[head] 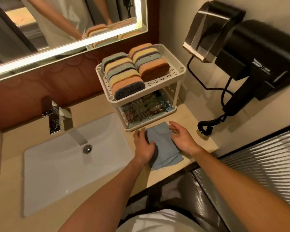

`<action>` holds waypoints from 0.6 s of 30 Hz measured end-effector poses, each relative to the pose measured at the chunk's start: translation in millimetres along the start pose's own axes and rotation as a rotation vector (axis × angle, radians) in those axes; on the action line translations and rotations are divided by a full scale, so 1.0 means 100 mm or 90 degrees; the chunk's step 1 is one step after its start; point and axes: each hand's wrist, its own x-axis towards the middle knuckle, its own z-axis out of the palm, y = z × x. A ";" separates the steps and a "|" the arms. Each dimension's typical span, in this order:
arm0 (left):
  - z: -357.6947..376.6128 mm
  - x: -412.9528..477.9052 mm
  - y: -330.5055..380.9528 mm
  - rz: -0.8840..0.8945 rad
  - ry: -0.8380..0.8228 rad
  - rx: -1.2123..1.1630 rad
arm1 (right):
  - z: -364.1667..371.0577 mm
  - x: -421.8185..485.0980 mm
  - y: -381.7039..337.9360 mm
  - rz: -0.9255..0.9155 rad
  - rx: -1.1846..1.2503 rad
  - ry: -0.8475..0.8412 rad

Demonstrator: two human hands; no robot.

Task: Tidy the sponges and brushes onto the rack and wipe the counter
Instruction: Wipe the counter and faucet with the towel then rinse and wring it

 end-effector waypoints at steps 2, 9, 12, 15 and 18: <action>0.02 0.00 -0.07 0.083 -0.026 0.122 | 0.06 0.01 0.06 -0.028 -0.039 -0.035; 0.07 0.12 -0.43 0.180 -0.223 0.492 | 0.20 0.09 0.34 -0.091 -0.318 -0.166; 0.09 0.15 -0.51 0.163 -0.255 0.565 | 0.24 0.13 0.51 -0.166 -0.471 -0.202; 0.13 0.18 -0.47 0.123 -0.268 0.600 | 0.24 0.14 0.53 -0.181 -0.538 -0.204; 0.13 0.20 -0.40 0.102 -0.282 0.619 | 0.26 0.17 0.51 -0.173 -0.595 -0.202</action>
